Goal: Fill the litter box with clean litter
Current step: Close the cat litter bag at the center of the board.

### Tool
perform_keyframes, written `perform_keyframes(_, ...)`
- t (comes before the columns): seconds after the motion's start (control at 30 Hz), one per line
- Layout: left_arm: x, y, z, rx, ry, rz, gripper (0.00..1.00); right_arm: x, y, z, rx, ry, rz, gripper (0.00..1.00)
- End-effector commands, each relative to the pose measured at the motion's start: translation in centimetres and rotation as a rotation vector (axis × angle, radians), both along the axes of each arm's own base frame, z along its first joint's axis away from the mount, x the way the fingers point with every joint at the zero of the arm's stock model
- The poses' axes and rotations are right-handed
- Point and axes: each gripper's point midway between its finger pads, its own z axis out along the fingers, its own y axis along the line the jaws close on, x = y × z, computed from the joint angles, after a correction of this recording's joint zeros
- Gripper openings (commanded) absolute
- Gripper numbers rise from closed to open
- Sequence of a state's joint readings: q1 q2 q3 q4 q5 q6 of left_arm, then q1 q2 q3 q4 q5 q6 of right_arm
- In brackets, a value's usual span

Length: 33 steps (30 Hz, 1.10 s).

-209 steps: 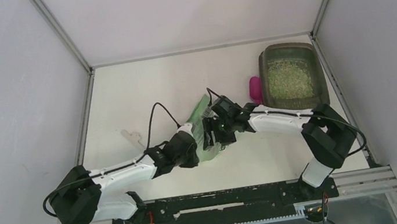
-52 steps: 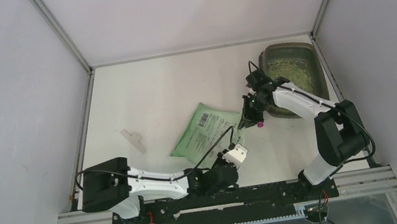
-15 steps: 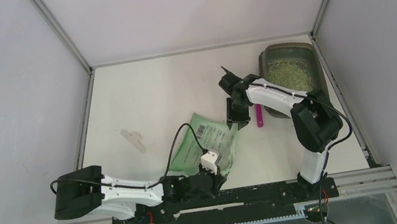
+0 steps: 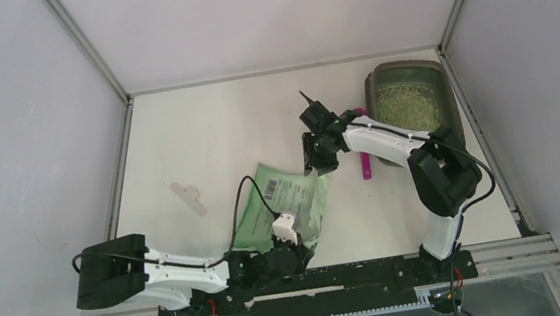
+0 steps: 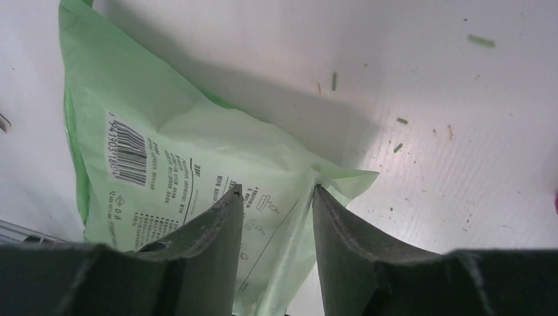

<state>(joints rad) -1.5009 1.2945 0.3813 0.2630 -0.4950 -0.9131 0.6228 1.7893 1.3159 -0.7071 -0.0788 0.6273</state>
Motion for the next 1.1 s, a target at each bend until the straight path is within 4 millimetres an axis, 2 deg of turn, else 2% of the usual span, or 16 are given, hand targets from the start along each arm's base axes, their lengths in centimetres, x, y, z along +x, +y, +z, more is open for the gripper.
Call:
perform_keyframes(0.0, 0.5, 1.7, -1.2, 0.012, 0.024, 0.092, 0.00, 0.8, 1.2, 1.6, 0.096, -0.103, 0.052, 0.49)
perform_keyframes(0.23, 0.9, 3.1, -1.7, -0.013, 0.027, 0.136, 0.00, -0.4, -1.4, 5.0, 0.189, -0.194, 0.078, 0.52)
perform_keyframes(0.33, 0.8, 4.0, -1.8, -0.087, 0.052, 0.161, 0.00, -1.5, -2.7, 5.5, 0.216, -0.182, 0.090, 0.55)
perform_keyframes(0.43, 1.0, 4.7, -1.6, -0.126, 0.055, 0.183, 0.00, -2.5, -3.2, 6.4, 0.209, -0.236, 0.123, 0.55)
perform_keyframes(0.5, 1.3, 5.1, -1.2, -0.147, 0.046, 0.199, 0.00, -3.2, -3.5, 6.8, 0.213, -0.262, 0.133, 0.51)
perform_keyframes(0.57, 1.5, 5.3, -0.9, -0.171, 0.042, 0.210, 0.00, -4.0, -3.5, 7.1, 0.225, -0.285, 0.150, 0.40)
perform_keyframes(0.6, 1.5, 5.3, -0.7, -0.186, 0.042, 0.214, 0.00, -4.4, -3.6, 7.2, 0.229, -0.297, 0.162, 0.33)
perform_keyframes(0.63, 1.5, 5.2, -0.5, -0.198, 0.044, 0.214, 0.00, -5.0, -3.6, 7.3, 0.232, -0.306, 0.181, 0.32)
perform_keyframes(0.87, 1.2, 5.4, -0.4, -0.254, 0.105, 0.242, 0.00, -9.1, -3.3, 6.3, 0.258, -0.376, 0.322, 0.33)
perform_keyframes(0.97, 1.2, 5.7, -0.6, -0.274, 0.135, 0.268, 0.00, -9.6, -2.9, 5.8, 0.288, -0.379, 0.344, 0.33)
perform_keyframes(1.07, 1.2, 6.0, -0.9, -0.292, 0.160, 0.296, 0.00, -8.8, -2.5, 5.2, 0.272, -0.375, 0.348, 0.33)
